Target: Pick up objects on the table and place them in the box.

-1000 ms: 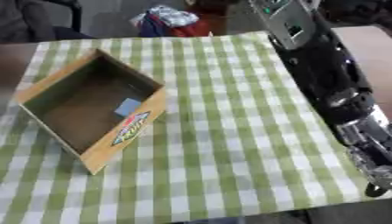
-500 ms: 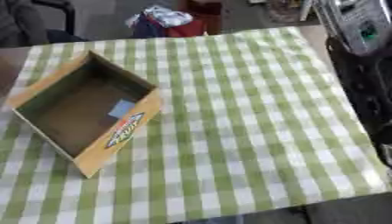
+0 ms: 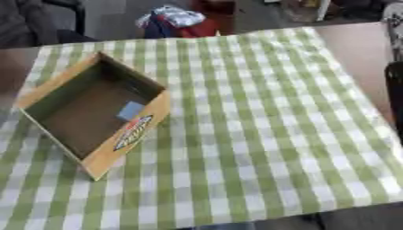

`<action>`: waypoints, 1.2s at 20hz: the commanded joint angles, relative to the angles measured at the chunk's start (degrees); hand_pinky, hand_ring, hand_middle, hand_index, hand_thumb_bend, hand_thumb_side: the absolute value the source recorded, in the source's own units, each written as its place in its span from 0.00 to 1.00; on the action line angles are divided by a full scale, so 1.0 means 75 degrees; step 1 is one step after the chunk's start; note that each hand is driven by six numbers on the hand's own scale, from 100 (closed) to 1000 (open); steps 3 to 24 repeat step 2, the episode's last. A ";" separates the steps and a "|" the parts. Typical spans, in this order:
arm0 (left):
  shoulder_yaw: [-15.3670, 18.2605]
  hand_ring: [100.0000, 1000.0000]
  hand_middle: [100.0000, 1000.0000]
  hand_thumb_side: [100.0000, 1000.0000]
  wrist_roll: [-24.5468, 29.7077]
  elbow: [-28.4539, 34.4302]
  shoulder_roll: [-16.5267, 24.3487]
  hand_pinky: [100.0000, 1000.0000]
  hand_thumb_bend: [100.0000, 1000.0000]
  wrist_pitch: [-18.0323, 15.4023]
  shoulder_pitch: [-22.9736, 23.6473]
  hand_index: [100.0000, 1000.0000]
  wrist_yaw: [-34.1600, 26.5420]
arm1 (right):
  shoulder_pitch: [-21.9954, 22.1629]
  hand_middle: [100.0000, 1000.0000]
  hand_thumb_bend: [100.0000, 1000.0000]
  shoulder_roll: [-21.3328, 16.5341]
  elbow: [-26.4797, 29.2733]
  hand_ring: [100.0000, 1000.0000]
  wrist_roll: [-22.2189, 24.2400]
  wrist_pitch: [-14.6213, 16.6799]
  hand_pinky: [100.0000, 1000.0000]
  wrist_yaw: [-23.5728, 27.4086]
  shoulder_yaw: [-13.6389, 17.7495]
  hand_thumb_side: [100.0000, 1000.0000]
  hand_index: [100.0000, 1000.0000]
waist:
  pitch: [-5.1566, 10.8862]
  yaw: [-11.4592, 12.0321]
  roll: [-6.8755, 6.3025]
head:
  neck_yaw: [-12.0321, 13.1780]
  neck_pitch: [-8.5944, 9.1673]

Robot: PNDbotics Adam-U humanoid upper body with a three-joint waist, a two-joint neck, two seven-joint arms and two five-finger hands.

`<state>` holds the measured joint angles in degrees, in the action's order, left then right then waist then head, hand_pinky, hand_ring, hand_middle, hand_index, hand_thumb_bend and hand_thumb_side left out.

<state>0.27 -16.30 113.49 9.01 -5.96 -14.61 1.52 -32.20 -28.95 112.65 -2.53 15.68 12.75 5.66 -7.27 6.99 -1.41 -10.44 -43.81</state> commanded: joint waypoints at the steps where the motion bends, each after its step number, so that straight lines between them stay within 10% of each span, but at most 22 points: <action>1: 0.0059 0.48 0.57 0.62 -0.0040 0.0147 0.0111 0.61 0.00 -0.0001 -0.0043 0.73 0.0026 | 0.0018 0.92 0.00 0.0056 0.0251 0.98 -0.0061 0.0104 0.72 -0.0009 0.0085 0.25 0.89 | 0.0087 -0.0047 -0.0011 | 0.0179 -0.0024; 24: 0.0062 0.48 0.57 0.62 -0.0041 0.0147 0.0103 0.61 0.00 0.0000 -0.0040 0.73 0.0027 | 0.0063 0.92 0.00 0.0132 0.0255 0.98 -0.0063 0.0185 0.72 -0.0049 0.0087 0.25 0.89 | 0.0077 -0.0060 -0.0013 | 0.0230 -0.0020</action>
